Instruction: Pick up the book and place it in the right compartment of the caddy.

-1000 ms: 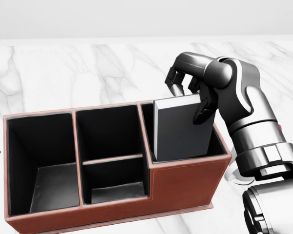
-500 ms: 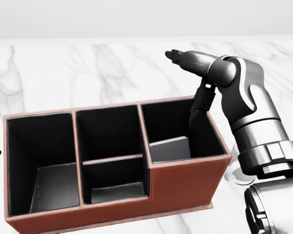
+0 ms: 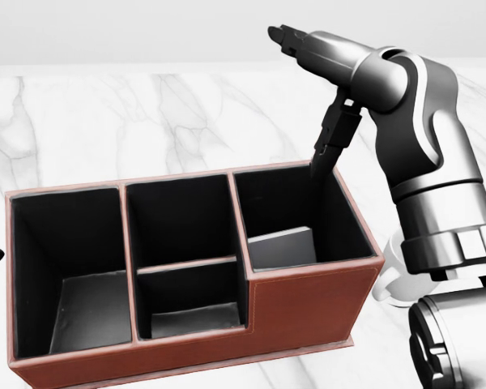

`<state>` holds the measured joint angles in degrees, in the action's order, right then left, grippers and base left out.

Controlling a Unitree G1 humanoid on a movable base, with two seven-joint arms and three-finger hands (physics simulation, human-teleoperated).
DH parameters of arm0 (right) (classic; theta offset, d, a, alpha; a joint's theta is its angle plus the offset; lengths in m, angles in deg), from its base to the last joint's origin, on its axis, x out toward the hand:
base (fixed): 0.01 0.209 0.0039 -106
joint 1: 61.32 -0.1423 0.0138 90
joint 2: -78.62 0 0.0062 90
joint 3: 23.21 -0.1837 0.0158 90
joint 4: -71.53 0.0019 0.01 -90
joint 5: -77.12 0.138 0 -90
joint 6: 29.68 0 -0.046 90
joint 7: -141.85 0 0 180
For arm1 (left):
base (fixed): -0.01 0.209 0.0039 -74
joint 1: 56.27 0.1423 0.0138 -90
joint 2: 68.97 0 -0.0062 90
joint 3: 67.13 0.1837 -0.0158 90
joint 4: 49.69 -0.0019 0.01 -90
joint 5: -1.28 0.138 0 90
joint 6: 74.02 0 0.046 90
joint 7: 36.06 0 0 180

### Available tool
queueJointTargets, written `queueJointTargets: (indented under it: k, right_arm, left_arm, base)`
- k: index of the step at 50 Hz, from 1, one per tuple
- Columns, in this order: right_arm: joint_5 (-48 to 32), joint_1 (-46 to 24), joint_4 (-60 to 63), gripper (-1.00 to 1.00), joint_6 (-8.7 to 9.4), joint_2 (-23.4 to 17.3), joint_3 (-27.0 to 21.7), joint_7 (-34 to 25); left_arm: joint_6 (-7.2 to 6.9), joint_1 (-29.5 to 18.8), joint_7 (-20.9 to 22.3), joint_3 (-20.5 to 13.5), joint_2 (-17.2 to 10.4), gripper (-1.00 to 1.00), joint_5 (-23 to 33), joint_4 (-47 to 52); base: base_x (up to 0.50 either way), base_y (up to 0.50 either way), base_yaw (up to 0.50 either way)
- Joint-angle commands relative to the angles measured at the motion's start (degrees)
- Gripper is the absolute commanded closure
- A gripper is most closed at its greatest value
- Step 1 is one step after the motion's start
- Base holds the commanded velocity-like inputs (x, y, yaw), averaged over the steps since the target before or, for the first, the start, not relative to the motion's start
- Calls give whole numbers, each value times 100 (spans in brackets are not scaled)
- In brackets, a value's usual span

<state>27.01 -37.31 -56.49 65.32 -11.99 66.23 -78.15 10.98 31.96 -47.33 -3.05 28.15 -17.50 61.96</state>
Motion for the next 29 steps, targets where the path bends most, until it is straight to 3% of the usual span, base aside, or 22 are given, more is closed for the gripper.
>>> queueJointTargets:
  k: [1,5,14,18,29]
  right_arm:
    - [135,18,1017,-100,0,-8,-148,0]
    - [491,-25,1387,-100,0,42,-298,0]
    - [1397,565,3314,-100,0,-39,-438,0]
    - [1471,999,4557,-100,0,-195,-407,0]
    - [1658,1460,5730,-100,0,-307,-469,0]
  left_arm:
    - [0,6,4,7,2,-100,4,-16]
    - [0,1,1,3,0,-100,1,-13]
    - [0,-2,-30,-18,-12,-100,-21,94]
    - [0,-9,-18,-4,-5,-100,-3,63]
    - [0,-5,-1,-6,0,-100,0,36]
  base:
    - [0,0,0]
    - [0,0,0]
    - [0,0,0]
    - [0,0,0]
    - [0,0,0]
